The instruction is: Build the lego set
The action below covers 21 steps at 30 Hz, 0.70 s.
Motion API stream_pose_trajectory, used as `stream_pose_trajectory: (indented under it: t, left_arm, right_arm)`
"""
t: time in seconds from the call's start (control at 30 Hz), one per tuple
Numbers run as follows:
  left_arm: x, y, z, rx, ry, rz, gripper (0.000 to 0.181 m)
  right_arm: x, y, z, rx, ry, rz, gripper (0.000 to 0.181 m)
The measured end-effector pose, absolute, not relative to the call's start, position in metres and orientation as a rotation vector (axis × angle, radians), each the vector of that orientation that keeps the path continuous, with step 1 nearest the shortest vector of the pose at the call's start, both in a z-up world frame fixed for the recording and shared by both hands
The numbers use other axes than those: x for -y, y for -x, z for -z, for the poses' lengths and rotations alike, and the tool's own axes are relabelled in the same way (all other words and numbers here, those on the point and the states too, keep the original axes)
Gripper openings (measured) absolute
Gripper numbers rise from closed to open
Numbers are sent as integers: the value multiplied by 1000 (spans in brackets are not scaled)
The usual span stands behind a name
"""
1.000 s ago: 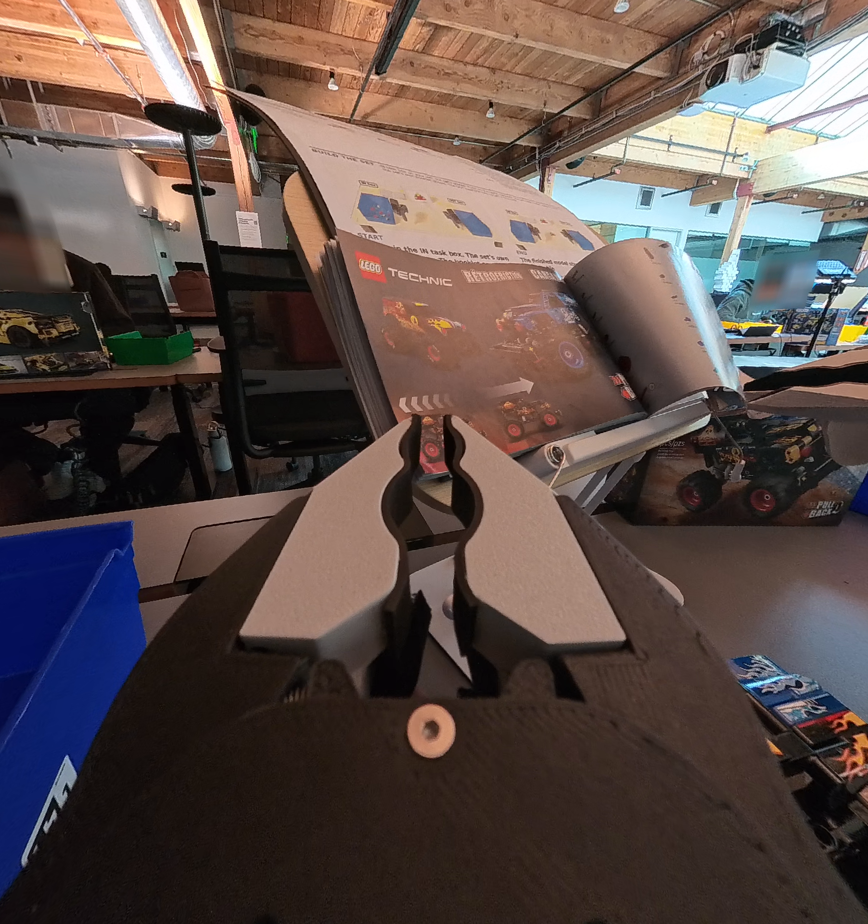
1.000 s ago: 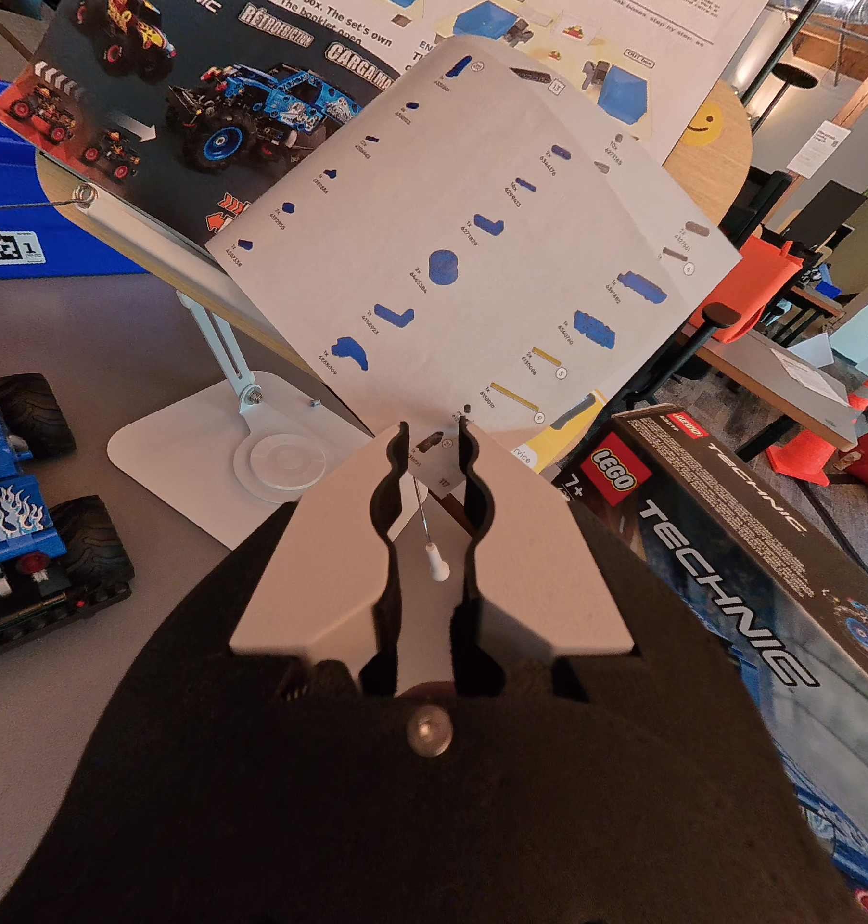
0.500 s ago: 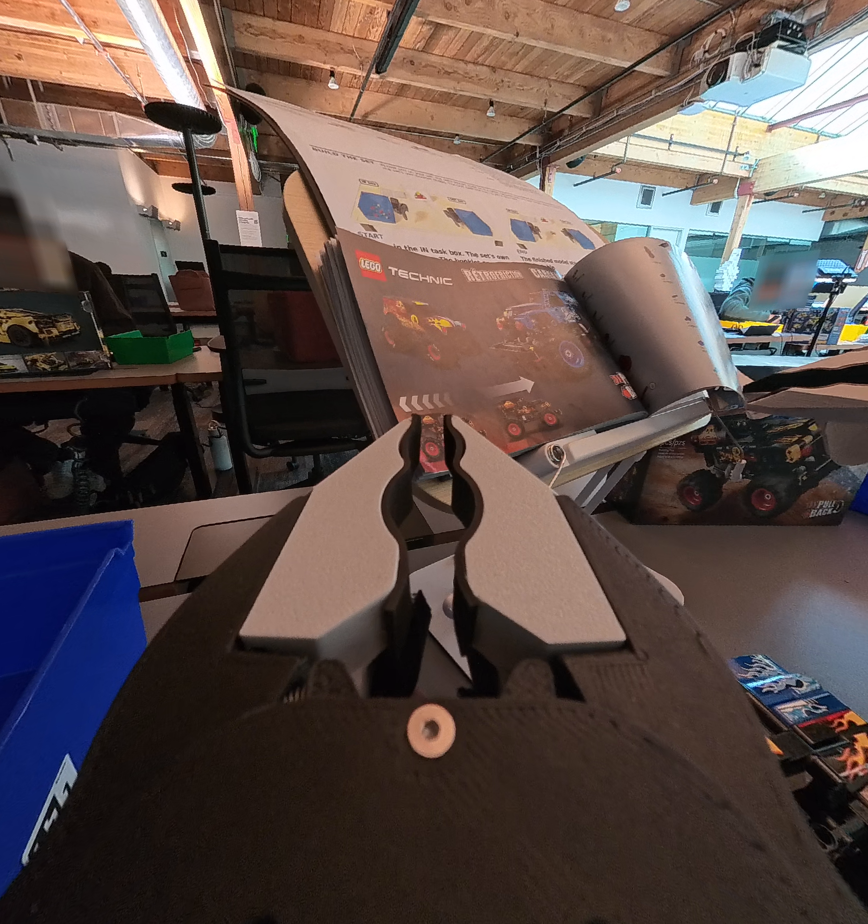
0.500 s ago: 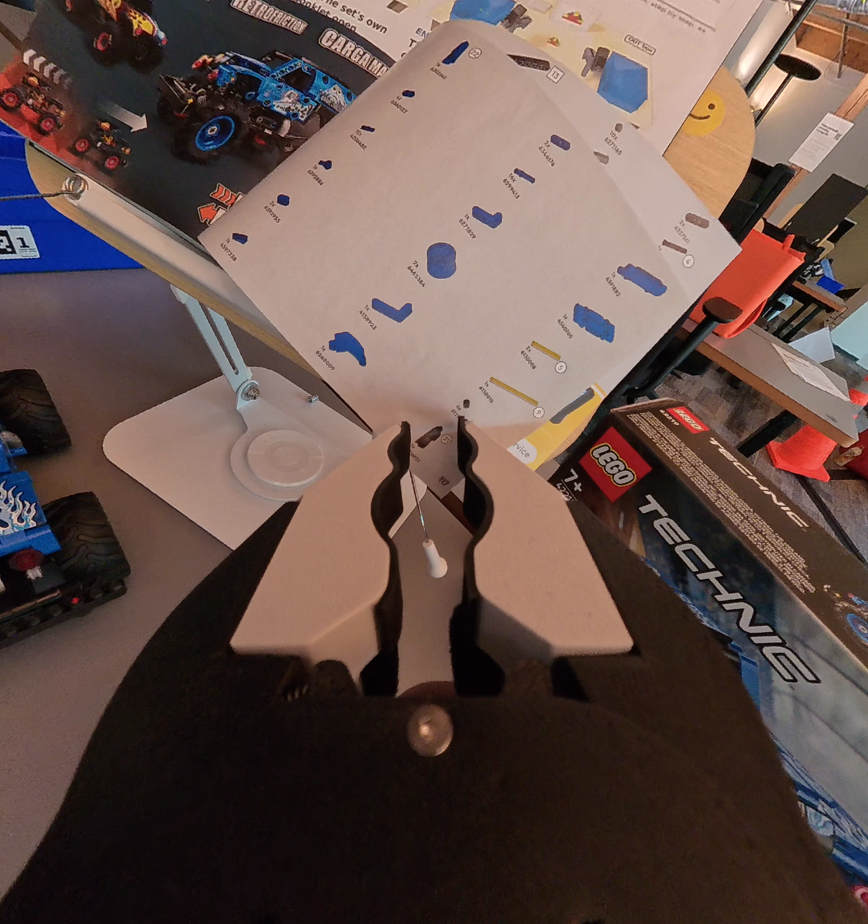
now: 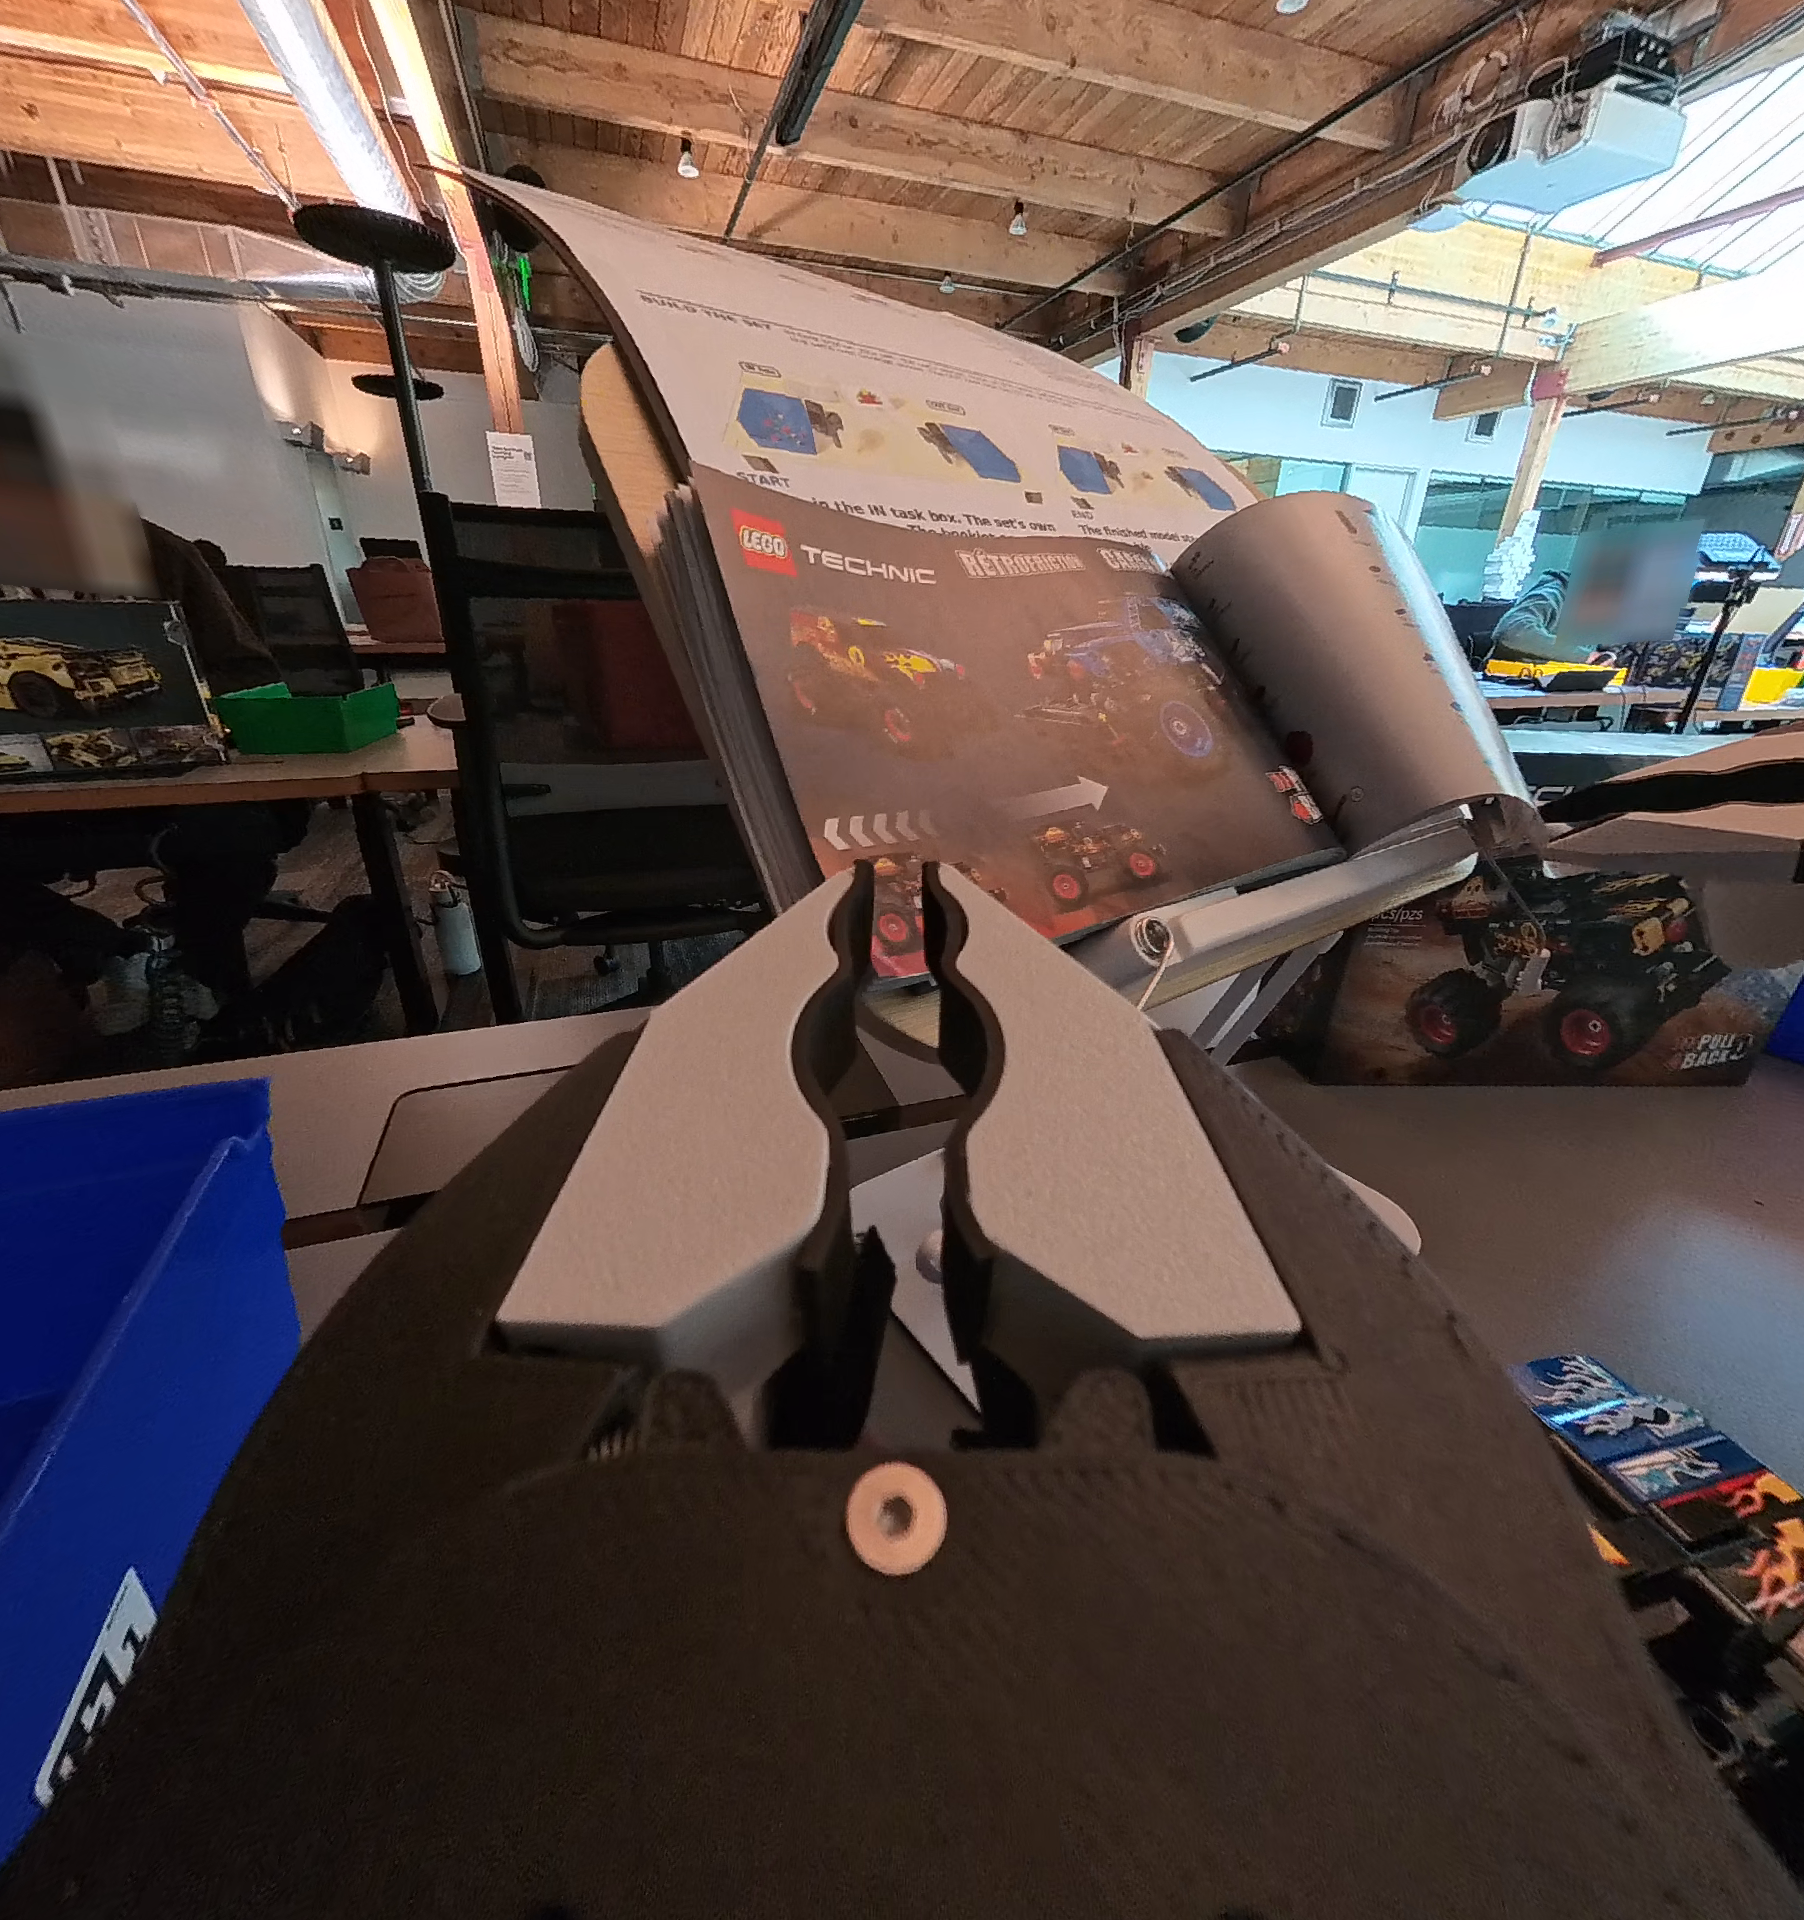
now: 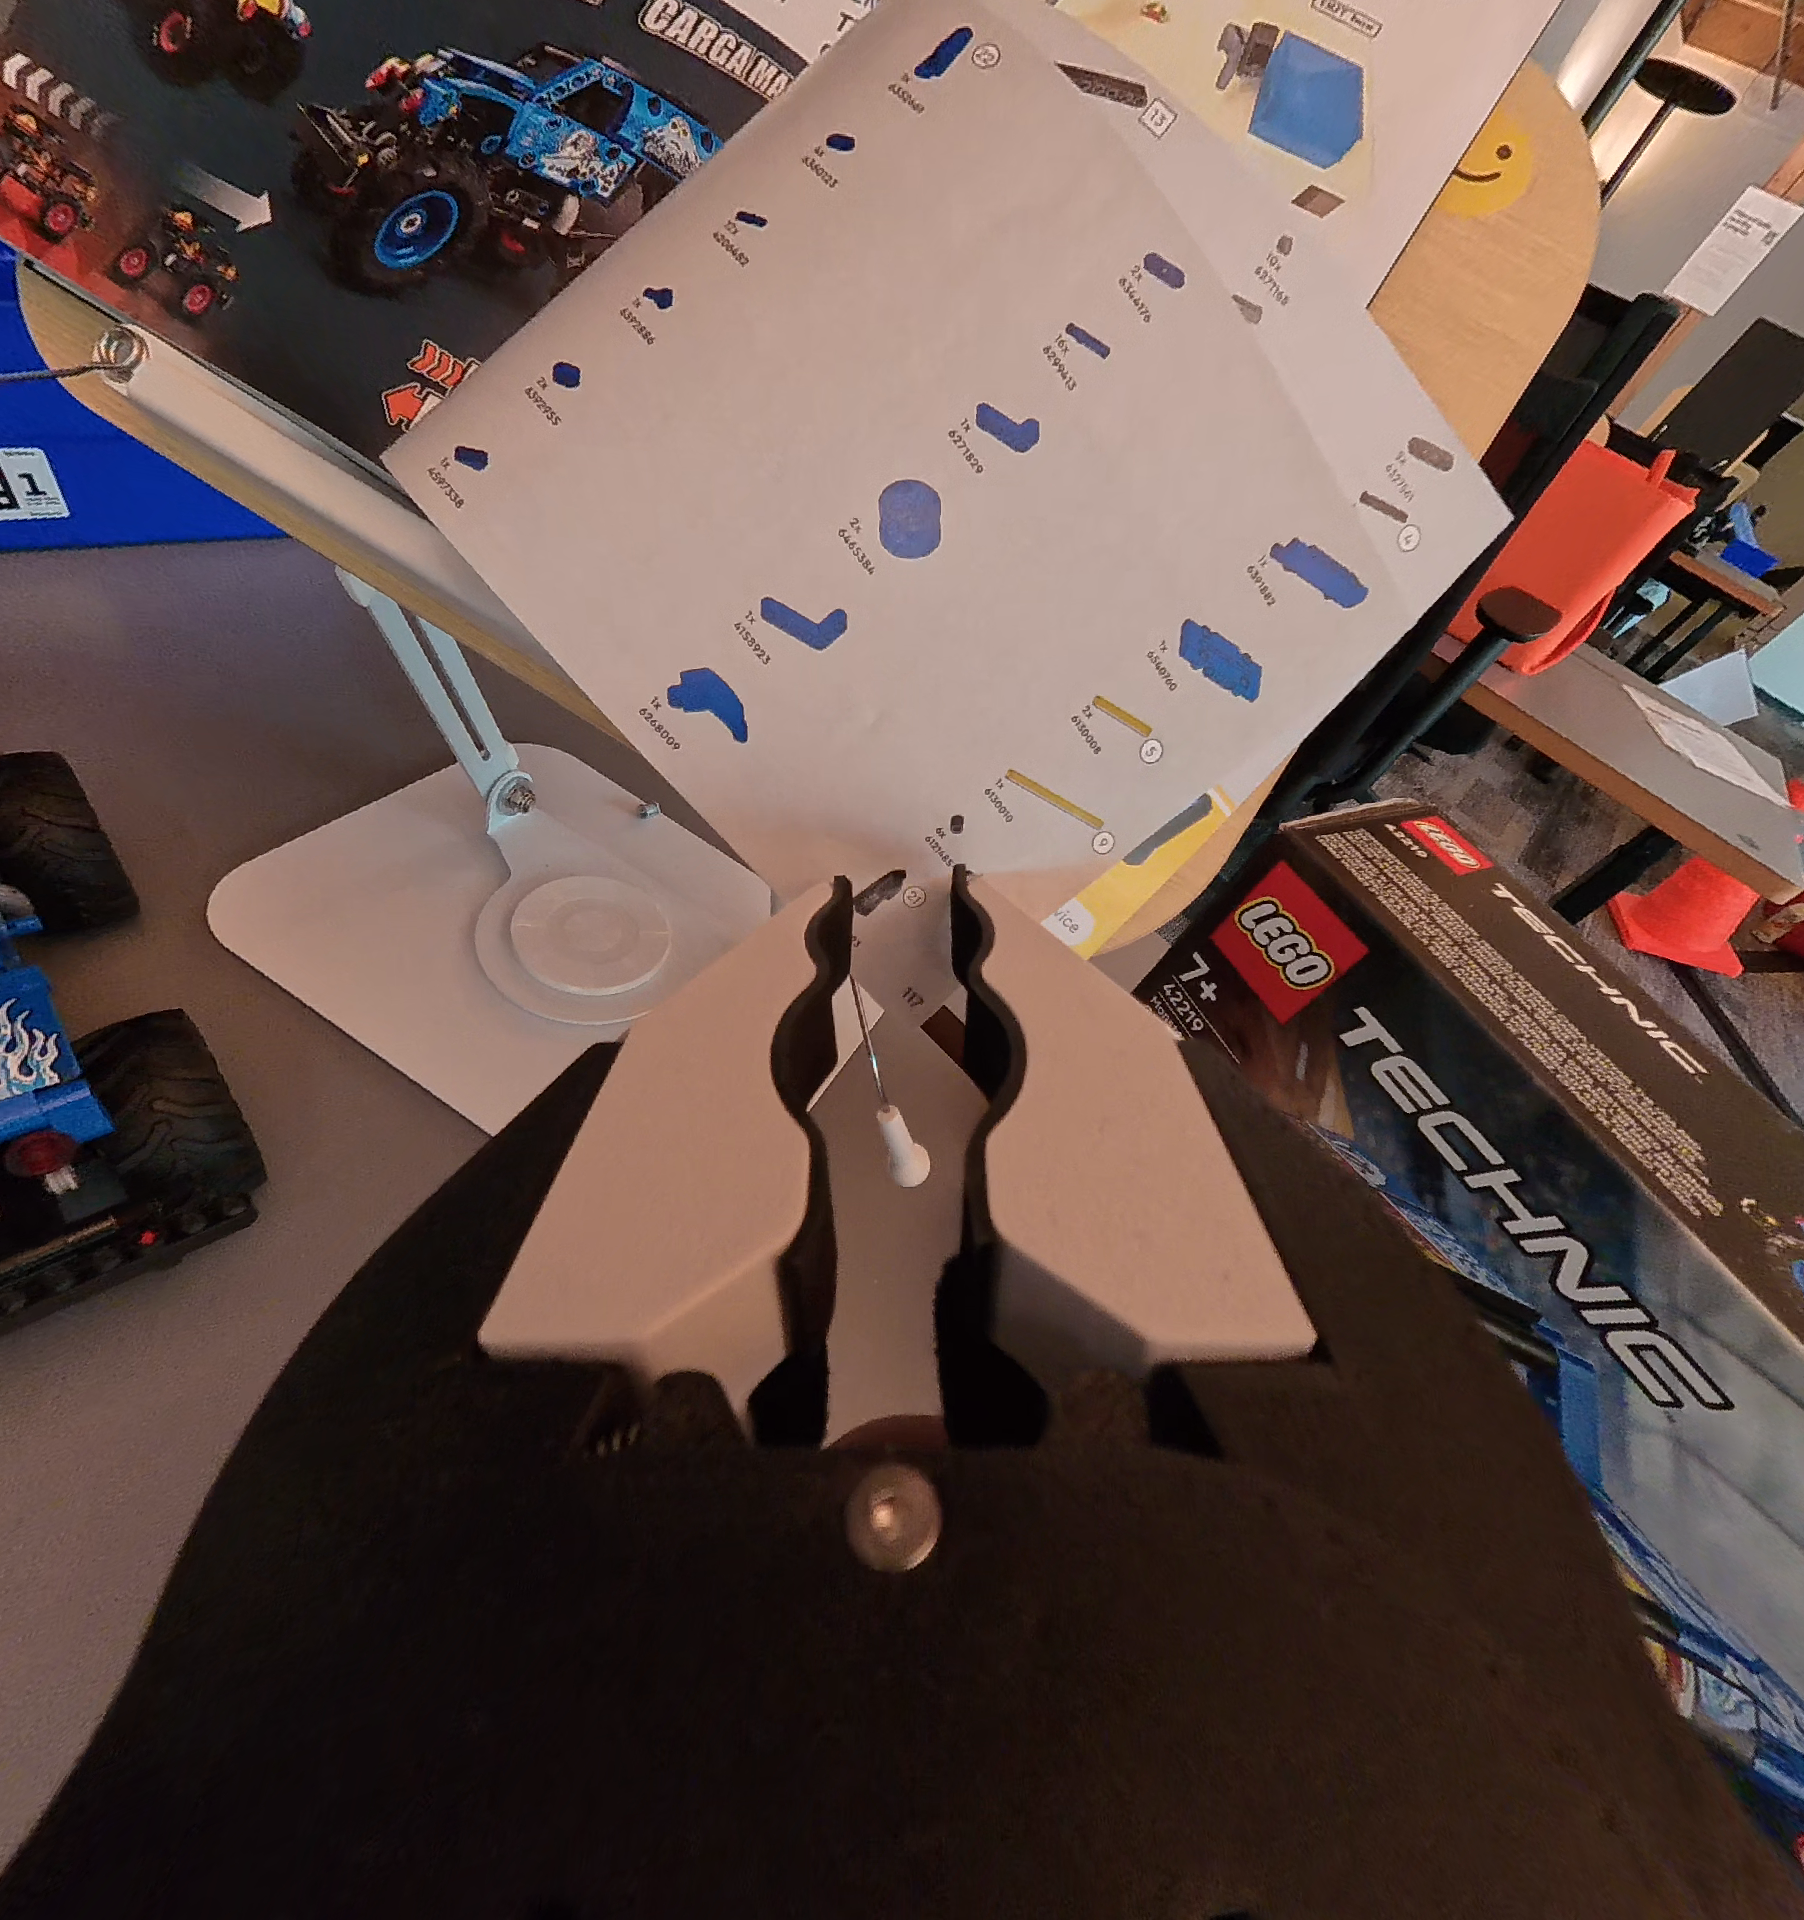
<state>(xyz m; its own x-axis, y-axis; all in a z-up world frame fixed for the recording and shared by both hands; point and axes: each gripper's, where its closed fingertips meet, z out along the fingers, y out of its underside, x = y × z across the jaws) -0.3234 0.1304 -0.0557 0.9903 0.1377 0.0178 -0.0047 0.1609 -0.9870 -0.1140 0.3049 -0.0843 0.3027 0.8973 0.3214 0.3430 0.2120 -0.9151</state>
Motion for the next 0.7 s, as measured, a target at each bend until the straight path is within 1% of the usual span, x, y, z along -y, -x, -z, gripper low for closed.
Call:
stream_pose_trajectory:
  t: [0.7]
  left_arm:
    - [-132, 320, 56, 99, 1413, -108, 8]
  right_arm:
    - [-308, 113, 87, 1265, 1375, -586, 17]
